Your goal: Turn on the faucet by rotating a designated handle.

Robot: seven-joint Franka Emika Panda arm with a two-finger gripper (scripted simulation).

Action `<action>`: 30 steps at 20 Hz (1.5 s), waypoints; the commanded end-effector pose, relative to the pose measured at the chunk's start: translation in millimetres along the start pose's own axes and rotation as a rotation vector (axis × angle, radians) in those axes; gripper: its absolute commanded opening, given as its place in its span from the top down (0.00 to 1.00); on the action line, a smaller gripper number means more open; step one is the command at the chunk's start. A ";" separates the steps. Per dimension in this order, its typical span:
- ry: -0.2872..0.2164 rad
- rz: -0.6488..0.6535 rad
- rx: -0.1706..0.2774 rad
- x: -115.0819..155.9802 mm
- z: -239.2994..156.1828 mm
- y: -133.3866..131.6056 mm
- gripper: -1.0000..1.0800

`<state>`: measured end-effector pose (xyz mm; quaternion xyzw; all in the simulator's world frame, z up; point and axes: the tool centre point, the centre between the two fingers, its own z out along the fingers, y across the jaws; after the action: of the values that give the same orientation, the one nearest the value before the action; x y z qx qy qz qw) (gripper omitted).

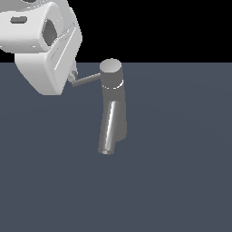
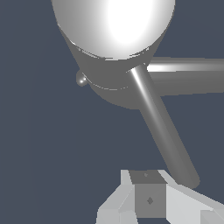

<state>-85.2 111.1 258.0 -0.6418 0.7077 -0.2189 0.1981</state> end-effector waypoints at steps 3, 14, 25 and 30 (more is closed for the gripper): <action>0.001 0.001 0.000 3.7 0.1 4.1 1.00; 0.005 0.004 -0.002 22.6 0.1 26.8 1.00; 0.009 0.007 -0.005 41.7 0.4 49.4 1.00; 0.011 0.008 -0.005 50.0 0.2 59.6 1.00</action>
<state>-133.8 79.1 230.0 -0.6460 0.7028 -0.2213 0.1995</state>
